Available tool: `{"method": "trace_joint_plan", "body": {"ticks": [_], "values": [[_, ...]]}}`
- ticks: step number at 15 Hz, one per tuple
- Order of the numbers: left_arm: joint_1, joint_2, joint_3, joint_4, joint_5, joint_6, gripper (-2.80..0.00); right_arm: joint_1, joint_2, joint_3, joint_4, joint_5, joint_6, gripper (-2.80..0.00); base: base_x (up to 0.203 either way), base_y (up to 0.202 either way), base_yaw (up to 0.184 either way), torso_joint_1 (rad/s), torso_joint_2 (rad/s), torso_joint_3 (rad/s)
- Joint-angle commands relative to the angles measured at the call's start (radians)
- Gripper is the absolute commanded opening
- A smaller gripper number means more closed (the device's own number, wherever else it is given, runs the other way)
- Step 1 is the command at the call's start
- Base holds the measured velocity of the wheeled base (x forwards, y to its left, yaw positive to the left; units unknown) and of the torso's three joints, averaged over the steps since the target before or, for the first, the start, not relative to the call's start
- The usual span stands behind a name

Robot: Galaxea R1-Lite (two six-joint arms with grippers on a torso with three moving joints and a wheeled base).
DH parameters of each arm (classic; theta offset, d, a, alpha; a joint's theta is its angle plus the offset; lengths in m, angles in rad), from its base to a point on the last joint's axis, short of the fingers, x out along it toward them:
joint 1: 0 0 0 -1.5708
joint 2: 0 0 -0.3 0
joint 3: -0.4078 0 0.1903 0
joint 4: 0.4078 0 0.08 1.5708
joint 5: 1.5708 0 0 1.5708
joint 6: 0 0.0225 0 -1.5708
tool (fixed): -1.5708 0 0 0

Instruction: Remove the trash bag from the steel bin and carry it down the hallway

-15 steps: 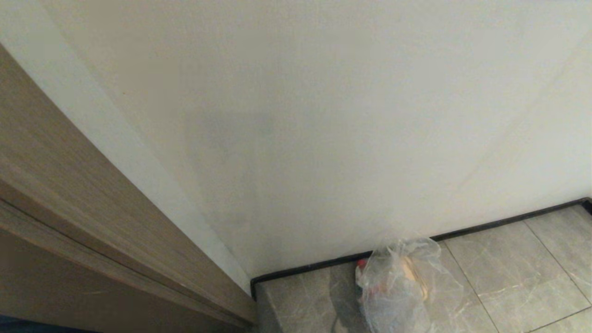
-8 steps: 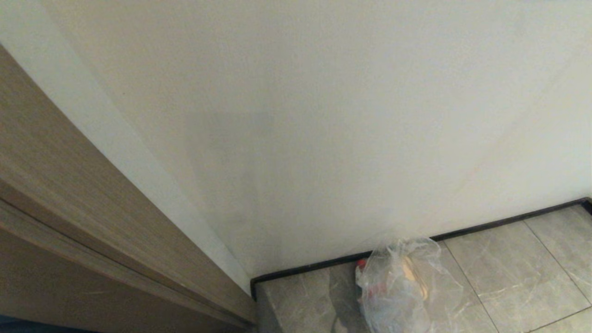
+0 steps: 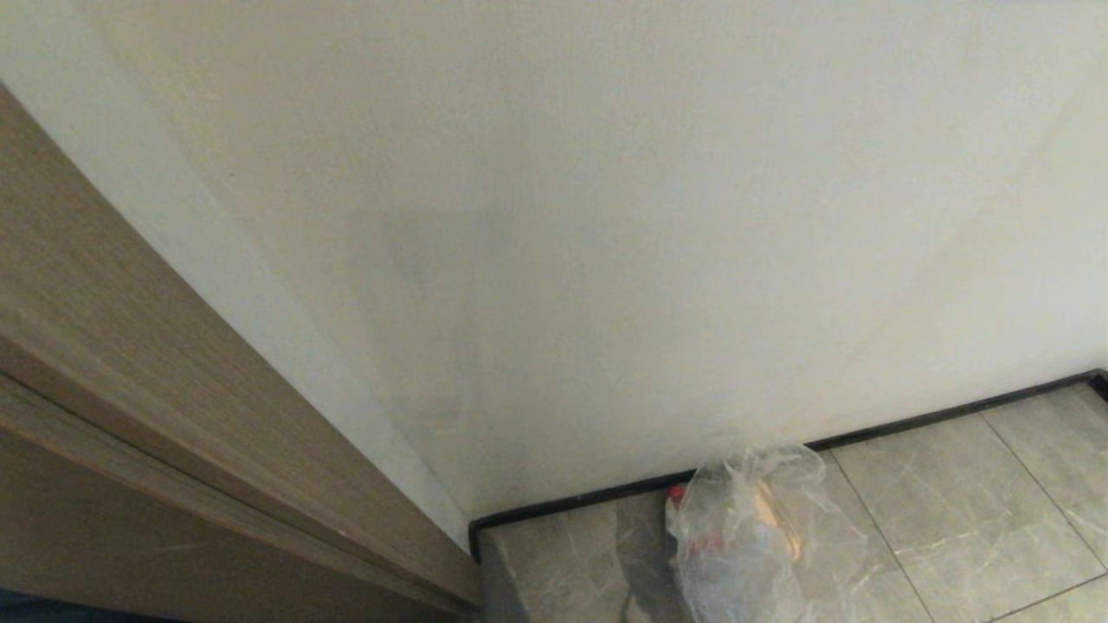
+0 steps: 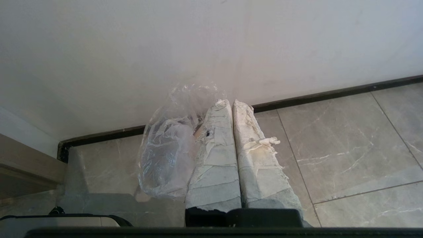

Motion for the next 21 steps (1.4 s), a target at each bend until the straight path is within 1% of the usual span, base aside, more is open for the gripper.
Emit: {"method": "trace_joint_plan", "body": {"ticks": [1, 21], "values": [[0.0, 0.0, 0.0, 0.0, 0.0, 0.0, -2.8, -0.001, 0.002, 0.002, -0.001, 0.0, 0.001, -2.8, 0.0, 0.0, 0.0, 0.0, 0.0, 0.0], [0.0, 0.0, 0.0, 0.0, 0.0, 0.0, -2.8, -0.001, 0.001, 0.002, -0.001, 0.0, 0.001, -2.8, 0.0, 0.0, 0.0, 0.0, 0.0, 0.0]]}}
